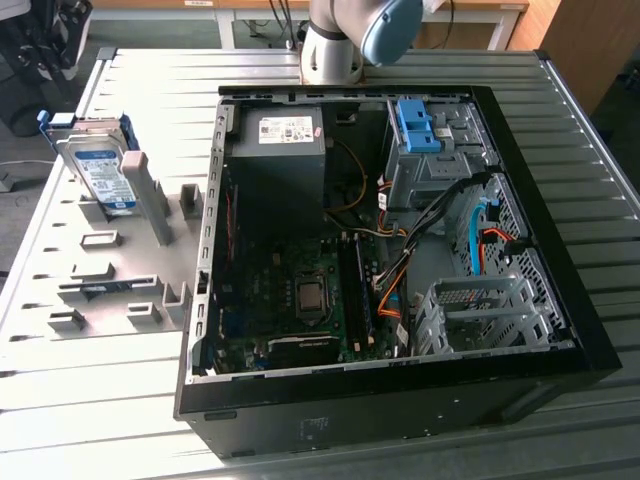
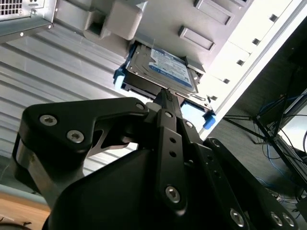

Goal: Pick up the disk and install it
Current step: 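Reach for the disk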

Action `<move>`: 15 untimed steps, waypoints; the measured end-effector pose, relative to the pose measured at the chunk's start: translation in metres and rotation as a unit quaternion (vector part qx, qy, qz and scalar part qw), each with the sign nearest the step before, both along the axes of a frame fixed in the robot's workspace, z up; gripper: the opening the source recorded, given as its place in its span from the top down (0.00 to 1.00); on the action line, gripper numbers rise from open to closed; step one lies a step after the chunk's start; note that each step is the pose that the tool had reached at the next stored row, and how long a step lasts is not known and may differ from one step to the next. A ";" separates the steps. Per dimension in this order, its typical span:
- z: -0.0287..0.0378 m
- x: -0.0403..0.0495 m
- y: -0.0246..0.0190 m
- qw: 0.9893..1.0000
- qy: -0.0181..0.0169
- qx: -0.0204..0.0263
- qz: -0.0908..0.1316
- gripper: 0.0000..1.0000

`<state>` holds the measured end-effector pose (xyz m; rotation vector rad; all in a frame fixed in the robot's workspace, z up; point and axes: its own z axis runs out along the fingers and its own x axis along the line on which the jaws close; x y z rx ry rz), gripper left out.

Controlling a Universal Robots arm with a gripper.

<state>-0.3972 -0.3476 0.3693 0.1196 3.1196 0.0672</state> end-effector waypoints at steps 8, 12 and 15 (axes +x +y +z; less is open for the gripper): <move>-0.0058 -0.0211 0.0047 1.000 0.003 0.000 0.000 0.89; -0.0083 -0.0312 0.0067 1.000 0.004 0.000 0.000 0.89; -0.0089 -0.0358 0.0071 1.000 0.005 0.000 0.000 0.89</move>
